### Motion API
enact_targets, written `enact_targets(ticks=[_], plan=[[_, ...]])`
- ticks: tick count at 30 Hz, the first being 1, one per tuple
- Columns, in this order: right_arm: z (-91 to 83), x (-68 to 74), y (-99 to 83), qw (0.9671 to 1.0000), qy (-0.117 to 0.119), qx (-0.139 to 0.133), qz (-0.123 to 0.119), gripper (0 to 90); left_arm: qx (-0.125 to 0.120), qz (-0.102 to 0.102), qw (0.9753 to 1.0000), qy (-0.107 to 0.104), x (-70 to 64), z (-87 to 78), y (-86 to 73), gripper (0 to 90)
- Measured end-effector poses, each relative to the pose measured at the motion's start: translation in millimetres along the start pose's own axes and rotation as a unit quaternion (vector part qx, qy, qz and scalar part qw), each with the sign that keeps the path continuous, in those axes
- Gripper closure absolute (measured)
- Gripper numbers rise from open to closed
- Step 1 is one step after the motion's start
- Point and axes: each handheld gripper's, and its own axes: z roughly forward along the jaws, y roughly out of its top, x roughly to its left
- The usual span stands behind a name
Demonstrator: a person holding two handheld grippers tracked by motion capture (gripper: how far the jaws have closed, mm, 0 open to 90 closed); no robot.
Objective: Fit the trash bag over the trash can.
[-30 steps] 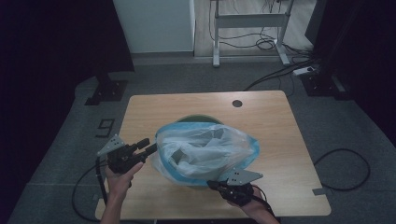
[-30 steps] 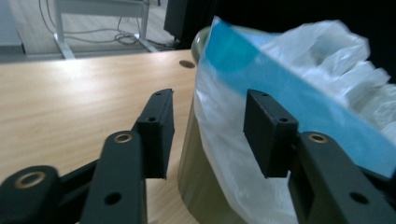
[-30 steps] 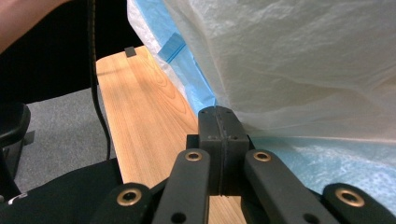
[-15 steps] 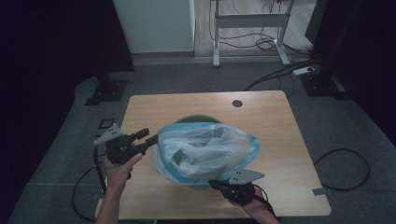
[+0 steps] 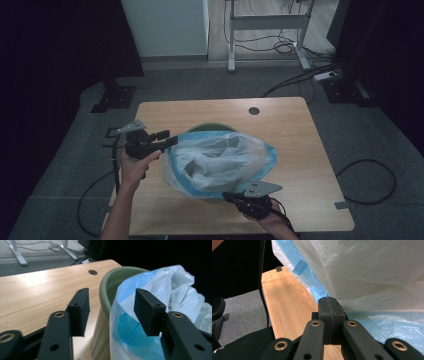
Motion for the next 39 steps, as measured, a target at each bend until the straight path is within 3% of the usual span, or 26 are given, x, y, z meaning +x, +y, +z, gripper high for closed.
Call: enact_targets(ticks=[4,9,12,17,22,24,26,31,36,39], plan=[[0.5,-0.6,-0.7,1.0,0.0,0.0,0.001,89.0,0.017,0.01,0.9997,-0.014,0.2,5.9,-4.3,59.0],[-0.5,0.3,-1.1,1.0,-0.002,-0.002,0.002,87.0,0.024,0.037,0.999,0.009,-4.8,11.0,-7.5,73.4],[-4.7,3.8,-0.1,0.9999,-0.008,-0.013,-0.001,70.9,0.007,0.036,0.9992,0.013,-4.1,9.0,-6.8,81.4],[-28.0,13.1,5.5,0.9986,-0.031,-0.043,-0.003,53.6,-0.01,0.037,0.999,0.023,-3.6,8.6,-6.8,84.6],[-62.9,10.9,17.3,0.9953,-0.06,-0.076,-0.008,48.1,-0.025,0.032,0.9989,0.023,-3.1,8.9,-6.8,86.0],[-77.5,1.6,23.5,0.993,-0.08,-0.085,-0.016,48.1,-0.029,0.031,0.9988,0.025,-2.7,9.1,-6.6,86.4],[-88.7,-12.5,29.9,0.9912,-0.096,-0.09,-0.009,47.5,-0.033,0.031,0.9986,0.027,-2.1,9.1,-6.4,86.9],[-99.1,-53.5,41.1,0.9869,-0.135,-0.087,0.001,45.9,-0.037,0.03,0.9984,0.03,-1.6,9.8,-6.2,87.2],[-93.9,-86.5,42.1,0.9872,-0.127,-0.091,0.03,45.0,-0.037,0.028,0.9985,0.028,-1.4,11.7,-6.1,87.1],[-88.2,-94.4,44.0,0.9875,-0.117,-0.099,0.037,44.8,-0.037,0.027,0.9986,0.028,-0.8,12.4,-6.1,87.0]])
